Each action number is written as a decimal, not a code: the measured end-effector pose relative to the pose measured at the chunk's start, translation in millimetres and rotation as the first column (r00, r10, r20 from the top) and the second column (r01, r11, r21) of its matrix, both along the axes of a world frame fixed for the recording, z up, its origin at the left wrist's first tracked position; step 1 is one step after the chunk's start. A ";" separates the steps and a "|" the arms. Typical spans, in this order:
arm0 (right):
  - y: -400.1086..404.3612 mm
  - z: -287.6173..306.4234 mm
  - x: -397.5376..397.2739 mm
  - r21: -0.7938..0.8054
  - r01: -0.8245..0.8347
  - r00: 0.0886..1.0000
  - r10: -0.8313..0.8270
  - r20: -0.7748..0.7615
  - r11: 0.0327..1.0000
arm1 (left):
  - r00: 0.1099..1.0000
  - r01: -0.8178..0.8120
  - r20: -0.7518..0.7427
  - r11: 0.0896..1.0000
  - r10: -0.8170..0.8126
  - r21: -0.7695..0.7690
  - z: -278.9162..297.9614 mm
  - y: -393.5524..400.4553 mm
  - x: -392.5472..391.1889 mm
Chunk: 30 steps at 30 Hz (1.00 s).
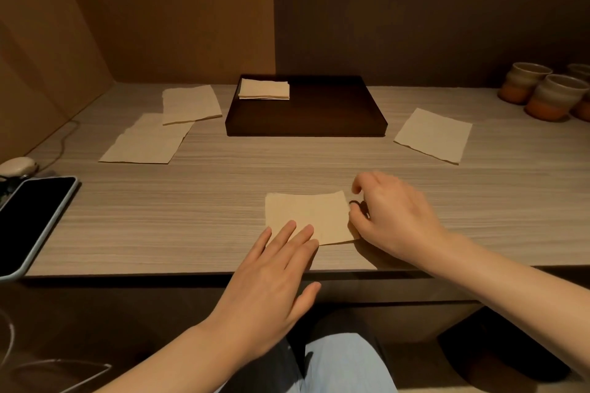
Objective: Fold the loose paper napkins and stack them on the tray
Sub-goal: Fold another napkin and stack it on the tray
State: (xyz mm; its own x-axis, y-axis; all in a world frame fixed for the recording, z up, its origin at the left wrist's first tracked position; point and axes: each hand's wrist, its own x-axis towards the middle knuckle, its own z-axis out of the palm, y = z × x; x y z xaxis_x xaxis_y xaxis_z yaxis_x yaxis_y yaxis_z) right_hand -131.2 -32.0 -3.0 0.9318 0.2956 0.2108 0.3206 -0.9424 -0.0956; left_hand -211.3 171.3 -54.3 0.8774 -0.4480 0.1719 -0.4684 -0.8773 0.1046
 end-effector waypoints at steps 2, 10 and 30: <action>3.4 0.7 -9.6 -0.008 -0.133 0.990 0.133 0.048 0.991 | 1.000 0.005 -0.011 1.000 -0.005 -0.001 1.4 0.0 0.0; 2.1 -41.6 -35.6 -0.150 -0.412 0.911 0.402 -0.094 0.899 | 0.999 -0.053 0.012 0.998 0.053 -0.038 2.7 6.4 2.5; -15.3 -5.7 -32.9 0.038 -0.563 0.826 0.563 0.009 0.825 | 0.996 0.076 0.047 0.987 -0.070 -0.145 30.9 20.2 11.4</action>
State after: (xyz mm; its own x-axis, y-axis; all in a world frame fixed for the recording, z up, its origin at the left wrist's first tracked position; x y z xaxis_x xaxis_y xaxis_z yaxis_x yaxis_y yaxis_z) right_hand -164.1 -47.3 -8.7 0.6064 0.7612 0.2301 0.7943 -0.5938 -0.1287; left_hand -199.9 191.5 -23.3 0.8338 -0.4778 0.2765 -0.5374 -0.8173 0.2082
